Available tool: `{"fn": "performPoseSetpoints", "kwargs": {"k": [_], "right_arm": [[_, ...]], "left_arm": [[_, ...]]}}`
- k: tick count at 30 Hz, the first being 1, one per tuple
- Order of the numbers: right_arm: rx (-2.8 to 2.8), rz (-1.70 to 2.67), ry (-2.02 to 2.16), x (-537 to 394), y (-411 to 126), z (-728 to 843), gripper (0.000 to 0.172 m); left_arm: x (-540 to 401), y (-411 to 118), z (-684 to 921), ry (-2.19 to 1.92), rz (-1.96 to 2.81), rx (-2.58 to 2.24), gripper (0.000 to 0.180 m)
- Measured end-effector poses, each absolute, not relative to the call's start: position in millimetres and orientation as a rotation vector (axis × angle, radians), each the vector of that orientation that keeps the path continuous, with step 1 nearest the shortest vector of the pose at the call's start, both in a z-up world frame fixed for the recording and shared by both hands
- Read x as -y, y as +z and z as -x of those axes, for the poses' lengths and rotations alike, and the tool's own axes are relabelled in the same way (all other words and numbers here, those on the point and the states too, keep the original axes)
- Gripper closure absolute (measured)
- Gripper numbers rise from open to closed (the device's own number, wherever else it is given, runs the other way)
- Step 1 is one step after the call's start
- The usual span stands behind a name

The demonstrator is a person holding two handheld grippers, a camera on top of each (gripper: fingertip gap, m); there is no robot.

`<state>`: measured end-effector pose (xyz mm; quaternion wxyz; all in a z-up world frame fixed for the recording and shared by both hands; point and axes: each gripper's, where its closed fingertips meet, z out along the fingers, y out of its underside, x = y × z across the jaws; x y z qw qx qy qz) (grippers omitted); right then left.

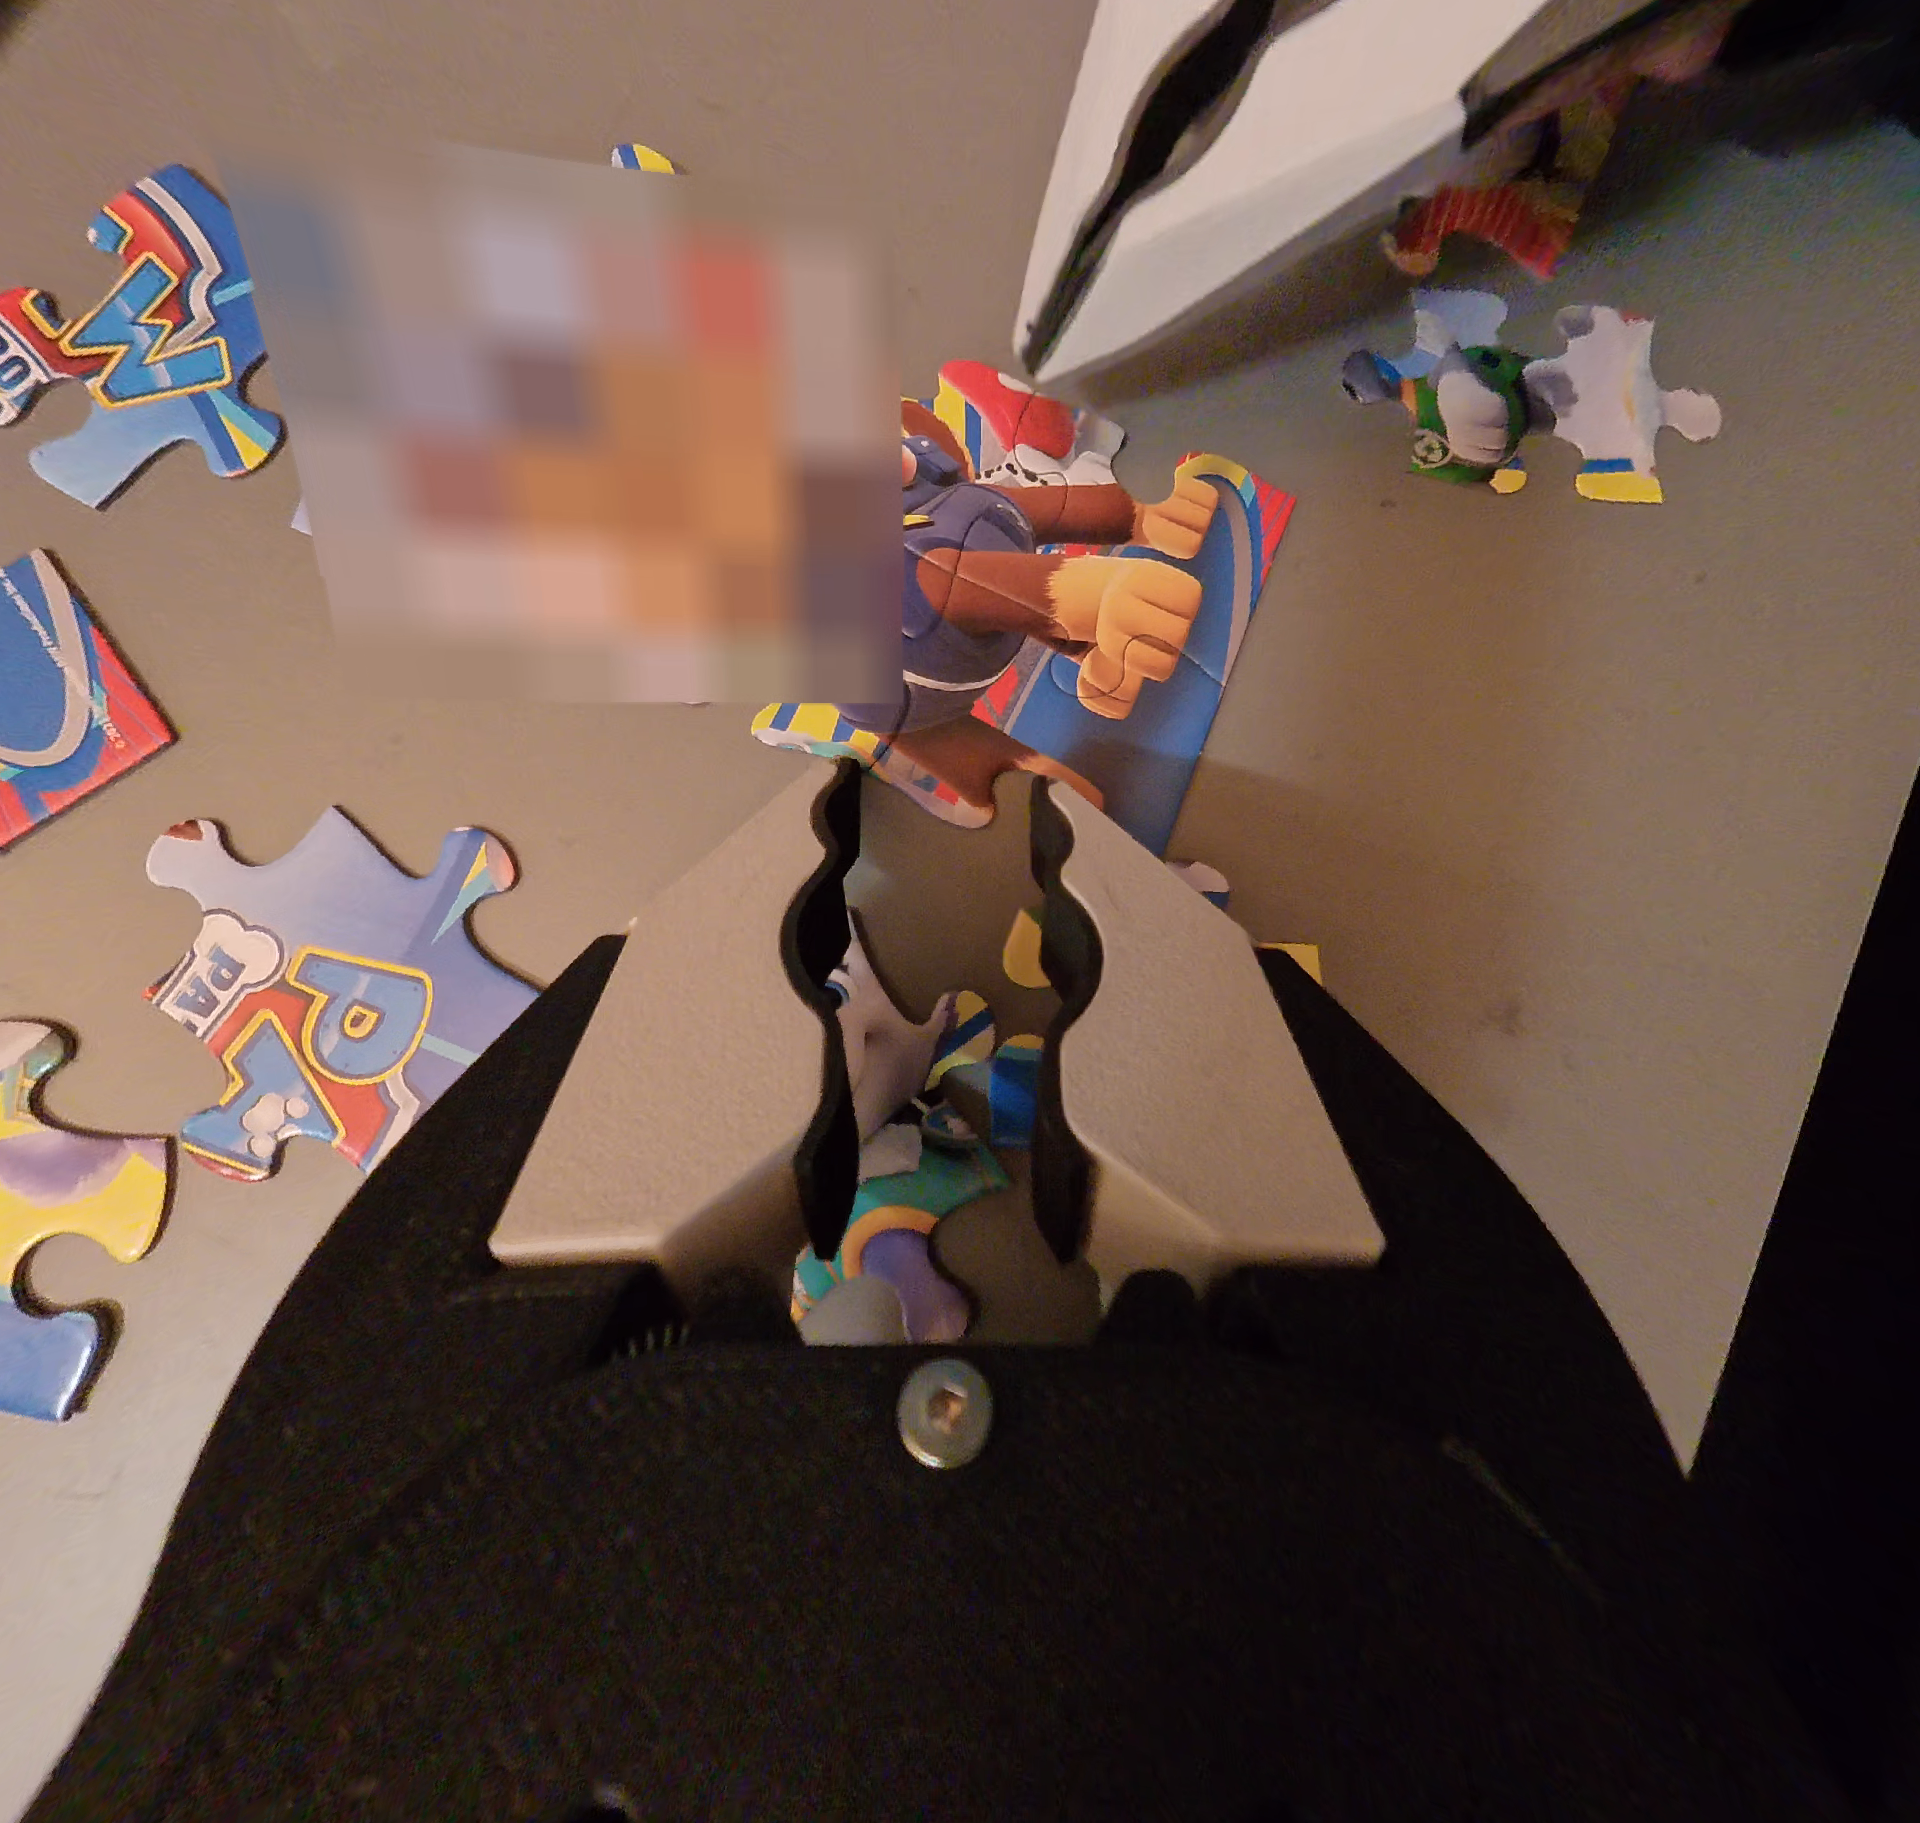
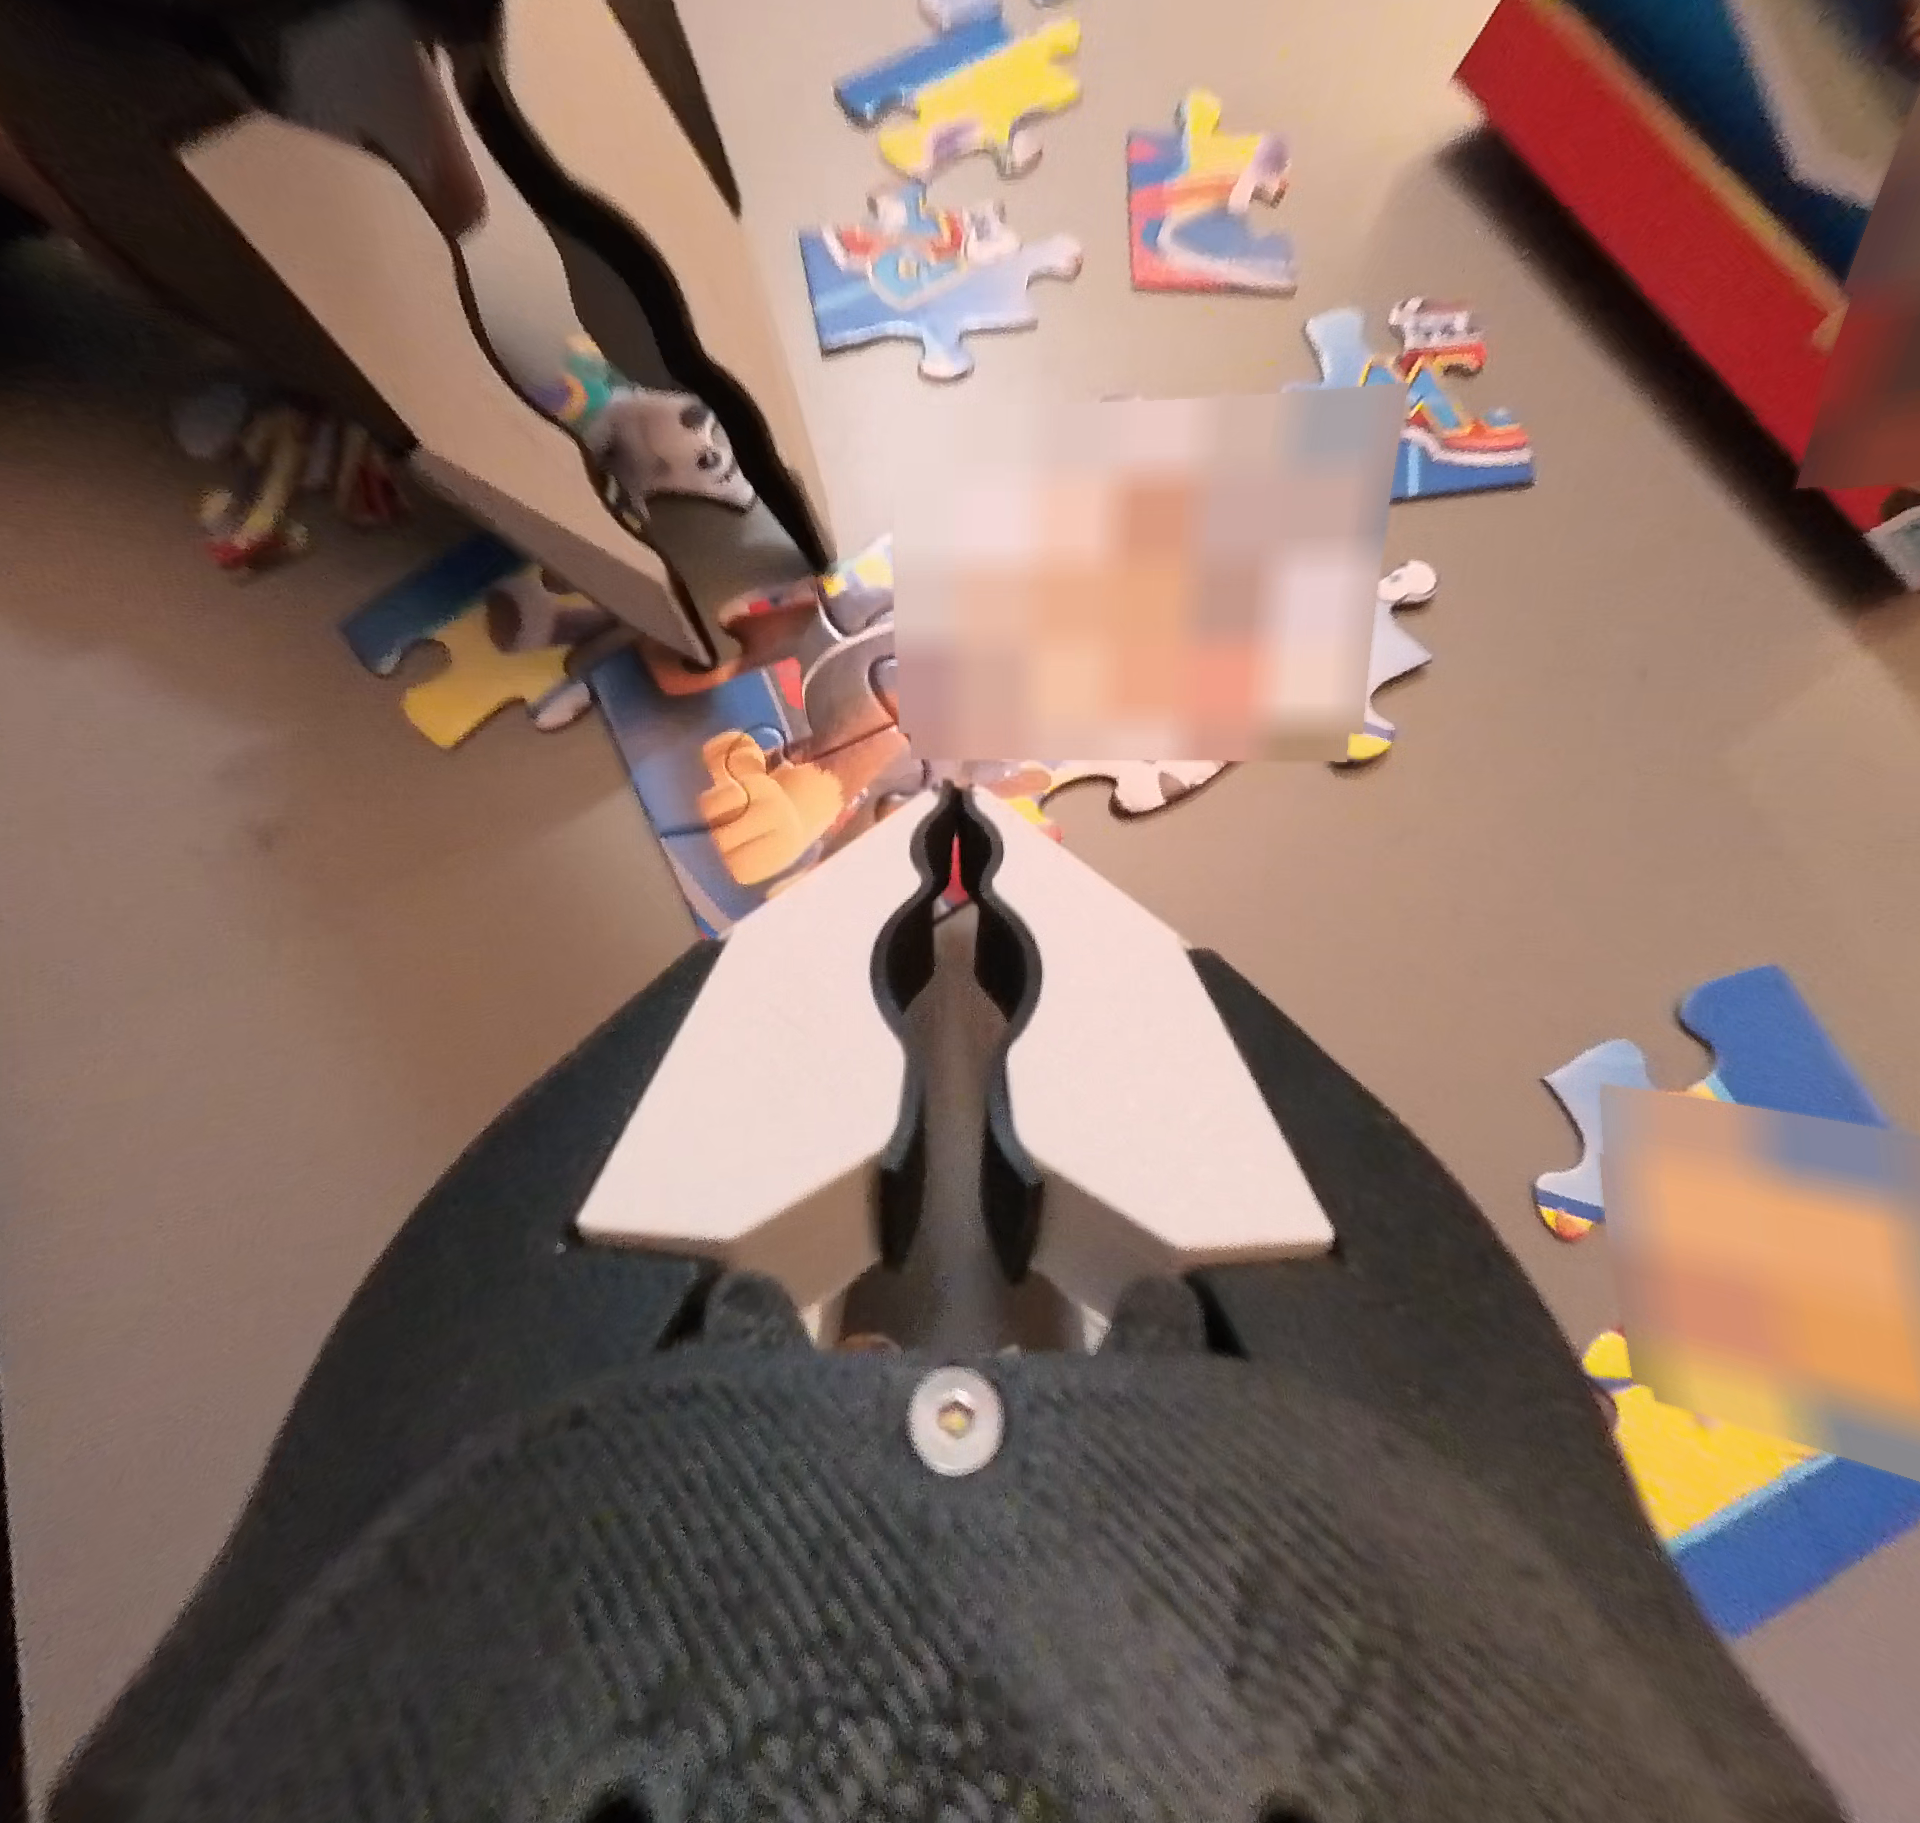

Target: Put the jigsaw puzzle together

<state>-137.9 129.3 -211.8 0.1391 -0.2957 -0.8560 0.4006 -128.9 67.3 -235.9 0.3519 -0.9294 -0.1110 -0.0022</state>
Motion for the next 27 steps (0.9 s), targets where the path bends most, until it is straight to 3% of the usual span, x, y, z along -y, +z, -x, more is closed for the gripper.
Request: {"fn": "performPoseSetpoints", "kwargs": {"k": [8,15,27], "right_arm": [[2.536,0.818,1.069,-133.2,-231.7,137.5,0.167],[2.489,0.853,1.175,-136.3,-215.0,143.1,0.162],[2.601,0.87,1.143,-132.5,-231.0,133.2,0.141]], "left_arm": [[-67.4,-230.4,131.8,-0.042,2.369,0.287,0.145],[-64.8,-228.4,137.0,-0.016,2.359,0.301,0.144],[-69.7,-234.9,136.6,-0.038,2.38,0.296,0.139]]}}
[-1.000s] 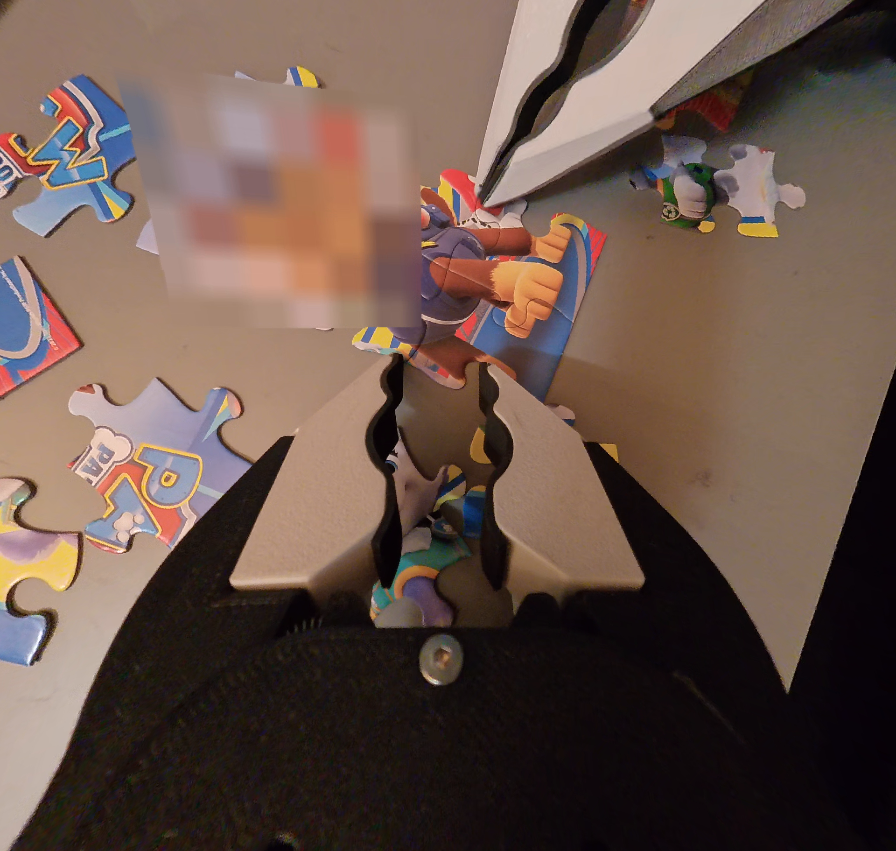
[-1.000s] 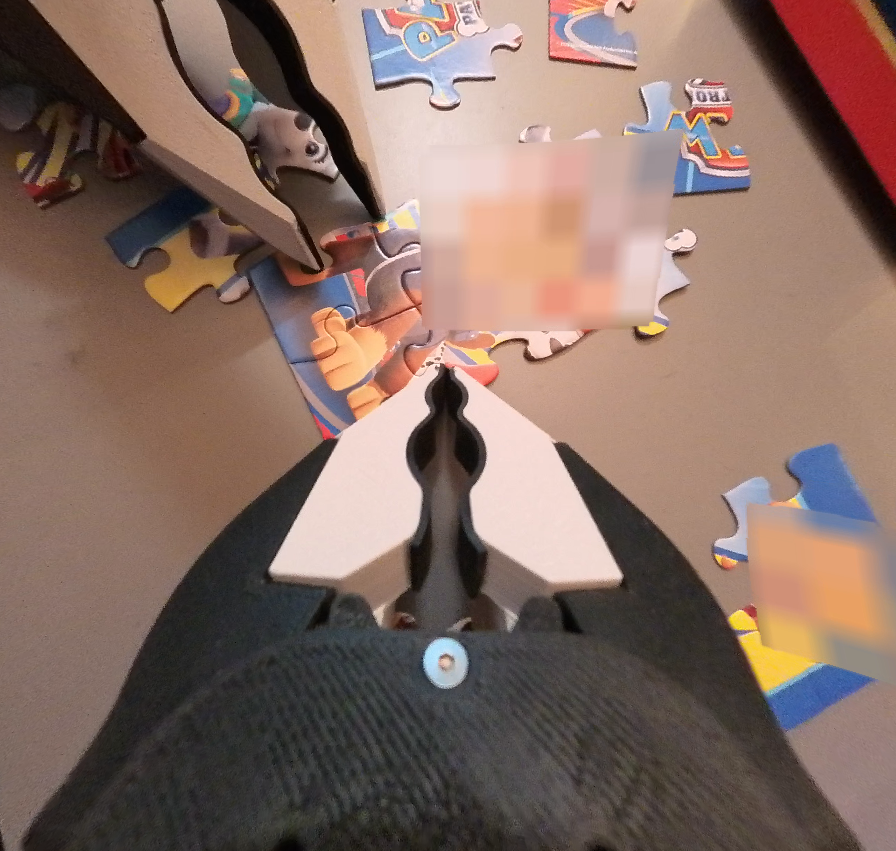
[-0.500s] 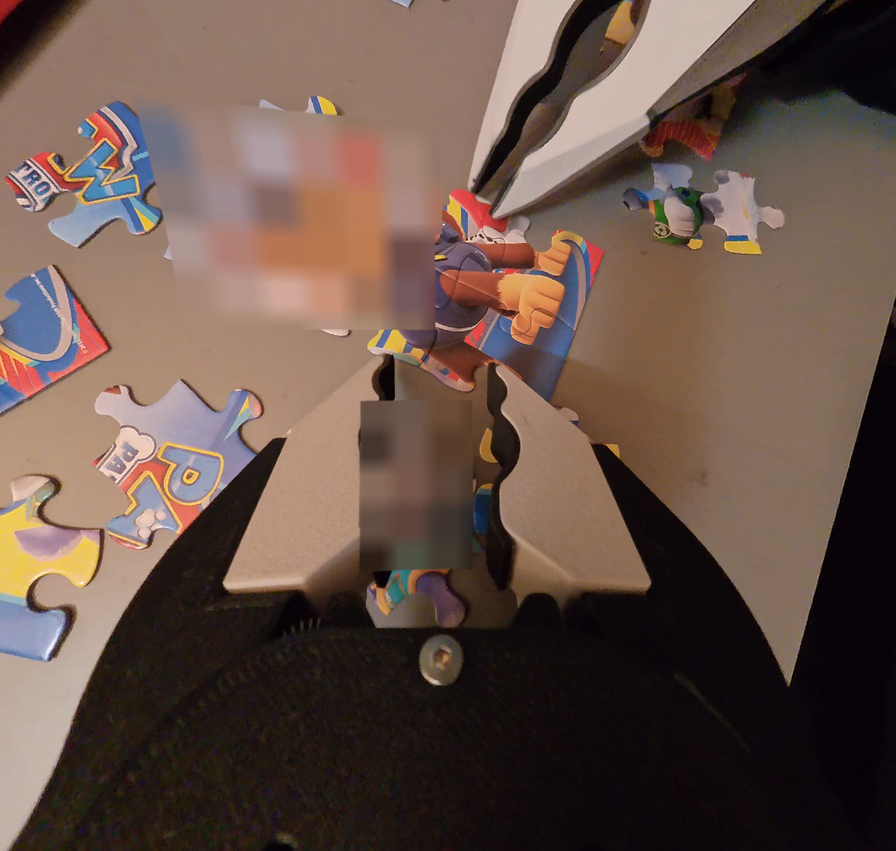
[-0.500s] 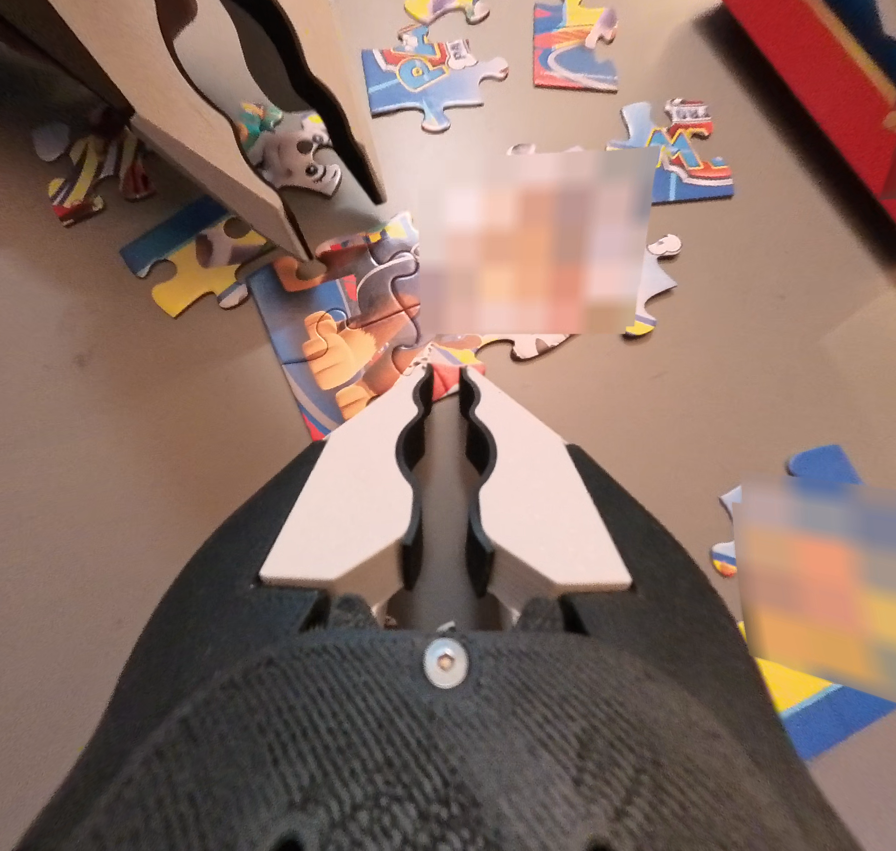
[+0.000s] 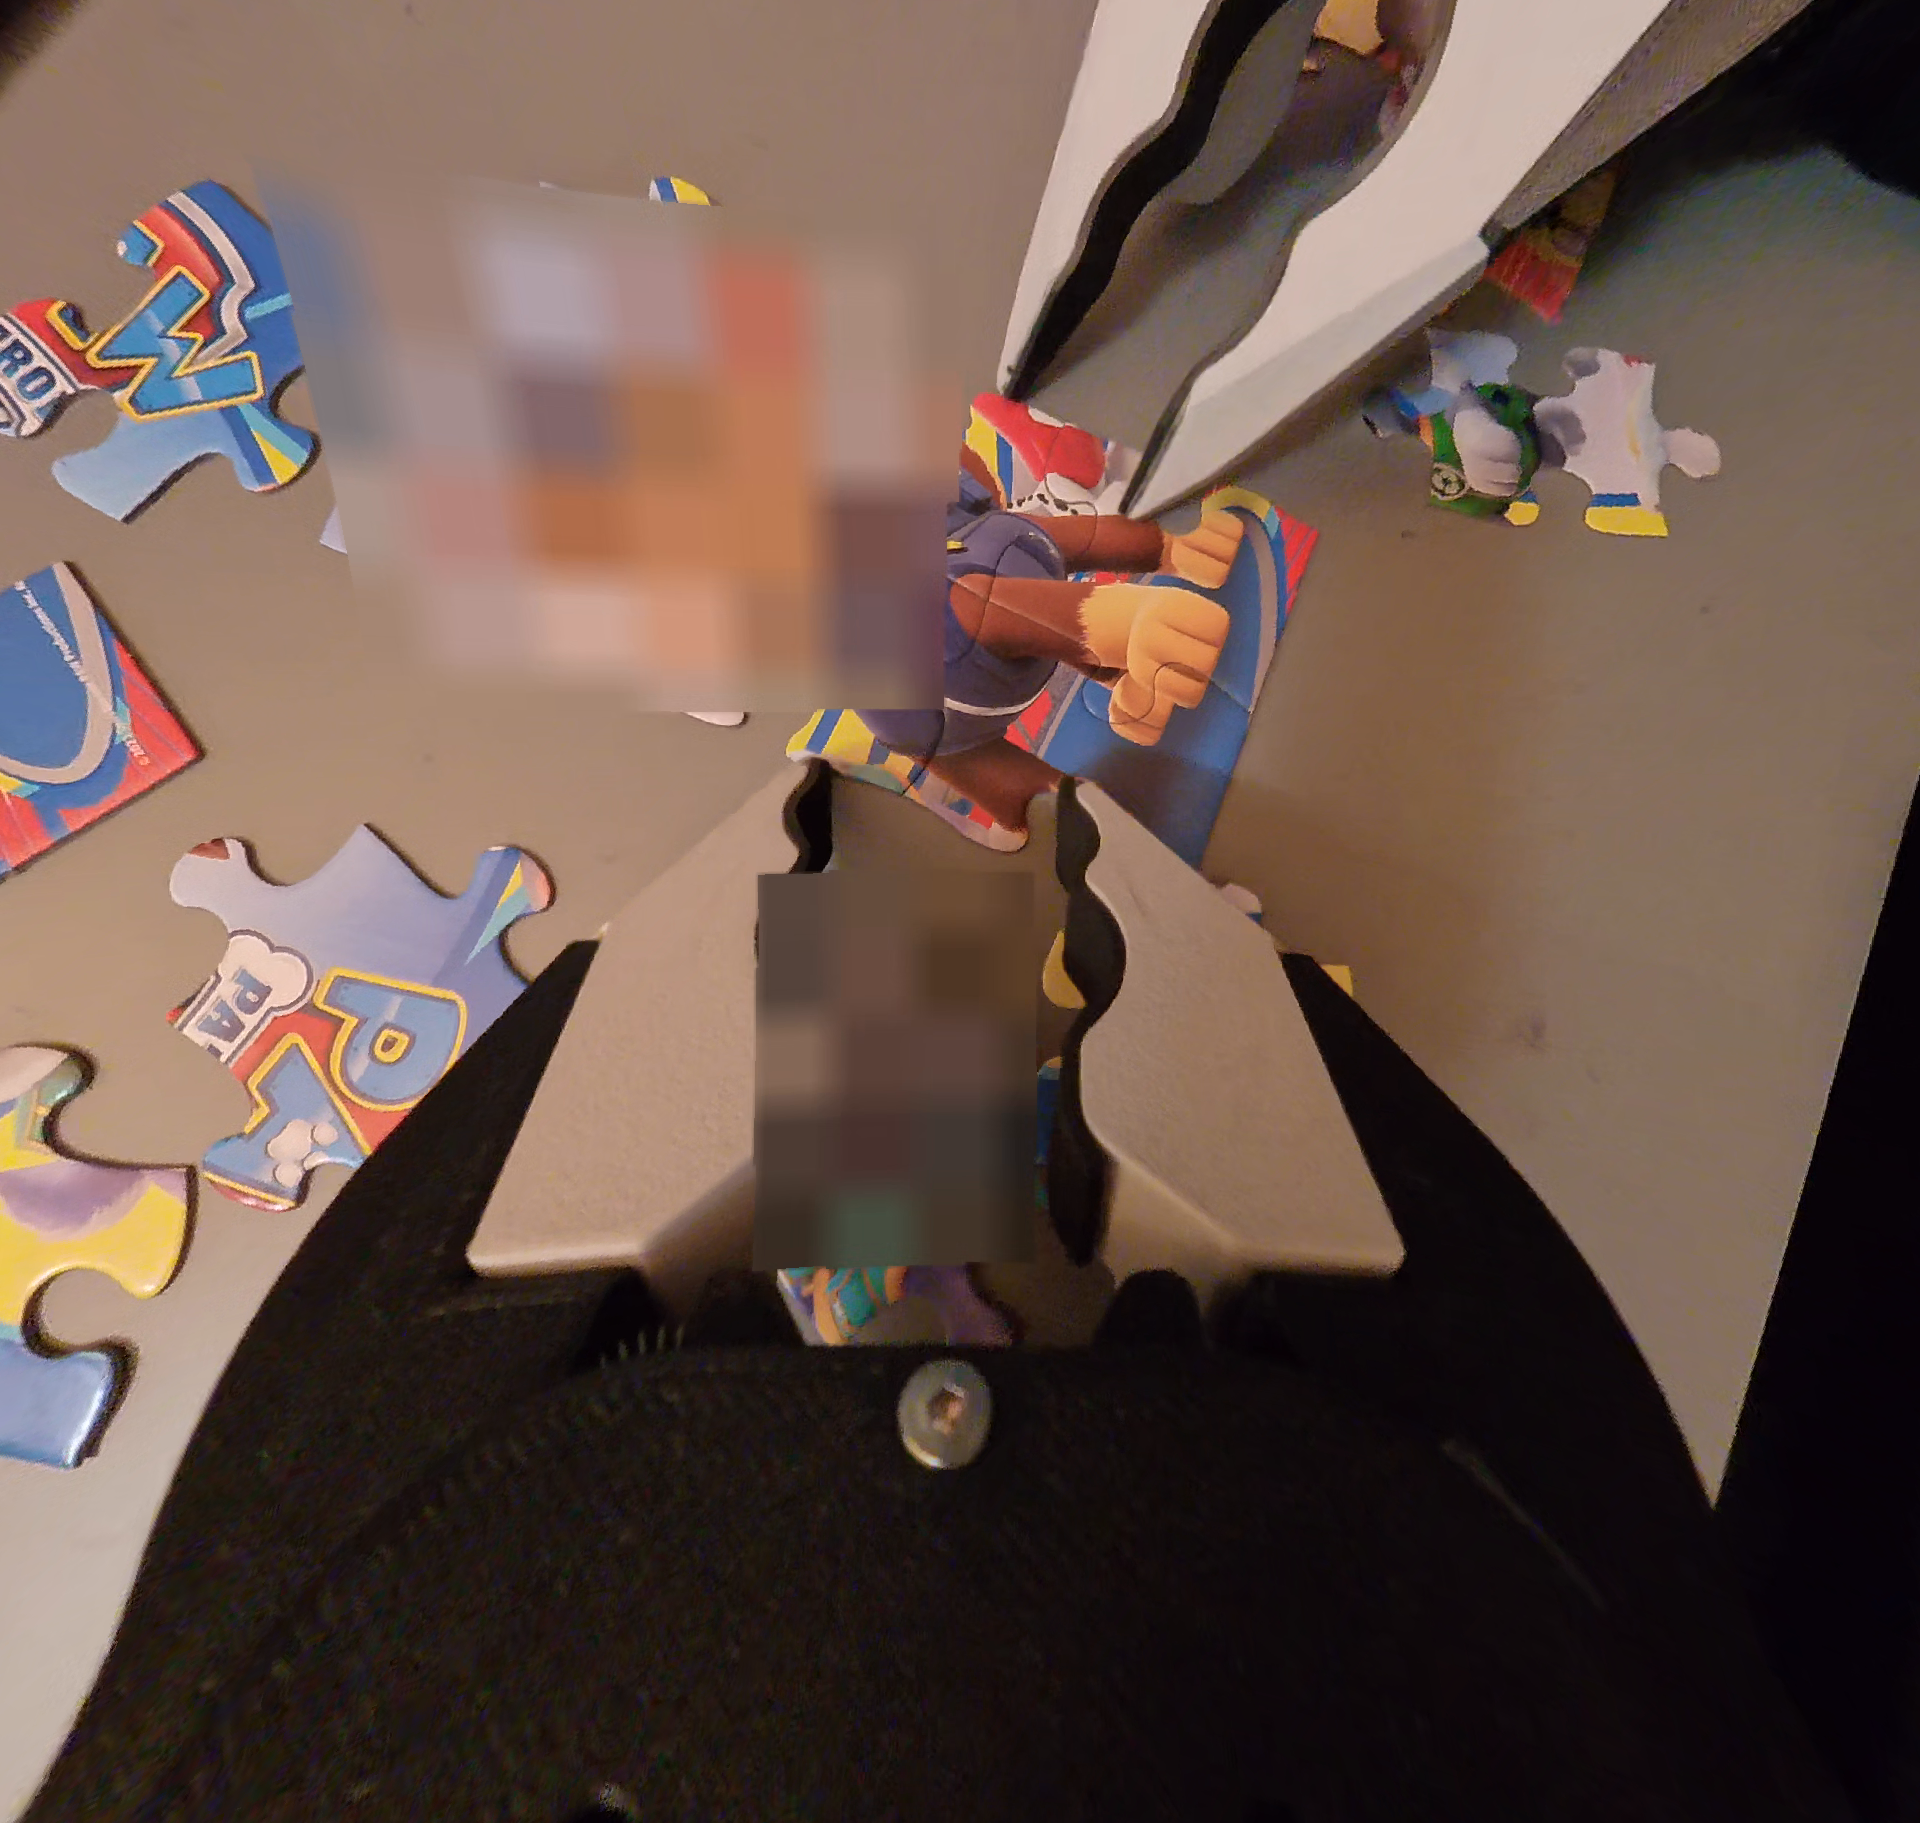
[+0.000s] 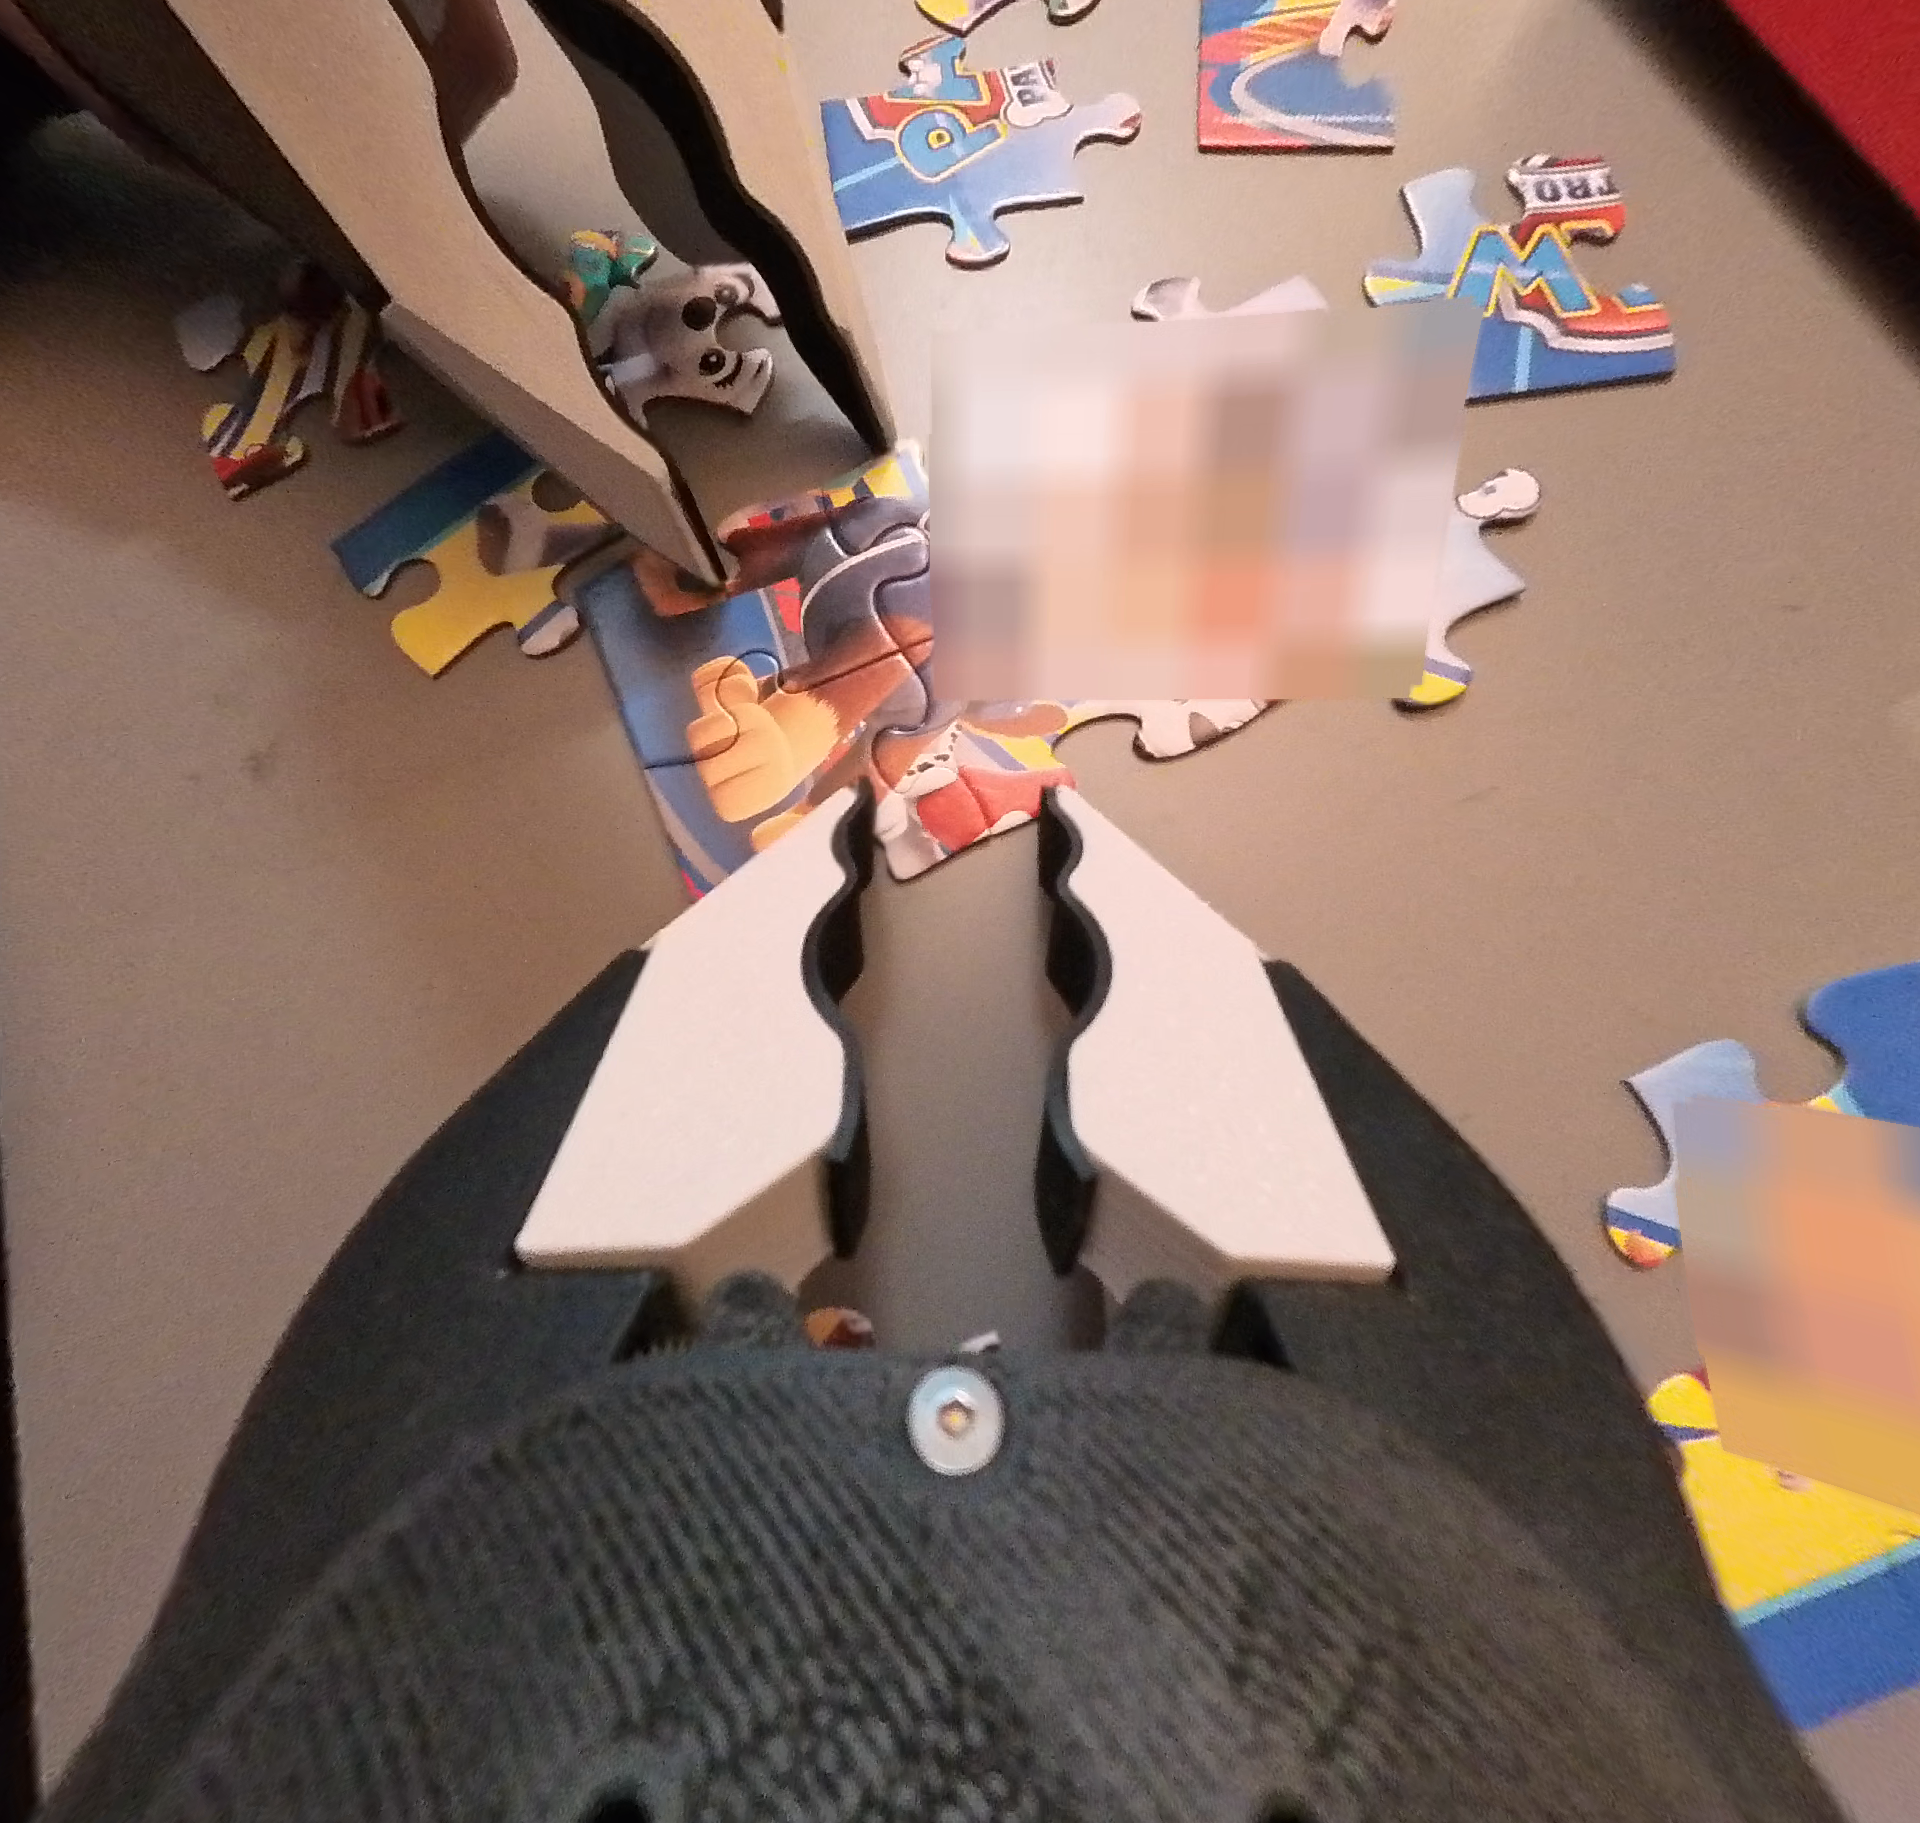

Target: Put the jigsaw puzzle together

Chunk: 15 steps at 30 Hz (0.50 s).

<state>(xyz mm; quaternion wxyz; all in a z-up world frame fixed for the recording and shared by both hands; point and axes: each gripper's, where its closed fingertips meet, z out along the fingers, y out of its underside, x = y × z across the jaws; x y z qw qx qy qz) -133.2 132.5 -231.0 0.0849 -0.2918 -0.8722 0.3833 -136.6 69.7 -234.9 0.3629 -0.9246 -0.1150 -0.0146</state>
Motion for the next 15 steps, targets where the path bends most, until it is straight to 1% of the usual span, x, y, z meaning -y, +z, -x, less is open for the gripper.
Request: {"fn": "performPoseSetpoints", "kwargs": {"k": [8,12,15], "right_arm": [[2.598,0.89,1.113,-140.9,-230.4,128.9,0.14],[2.533,0.901,1.155,-146.5,-219.7,136.0,0.142],[2.451,0.901,1.089,-163.0,-212.0,150.7,0.142]], "left_arm": [[-75.4,-233.9,134.2,-0.078,2.372,0.289,0.138],[-75.4,-233.3,136.9,-0.075,2.366,0.298,0.138],[-74.2,-232.7,138.7,-0.088,2.361,0.321,0.138]]}}
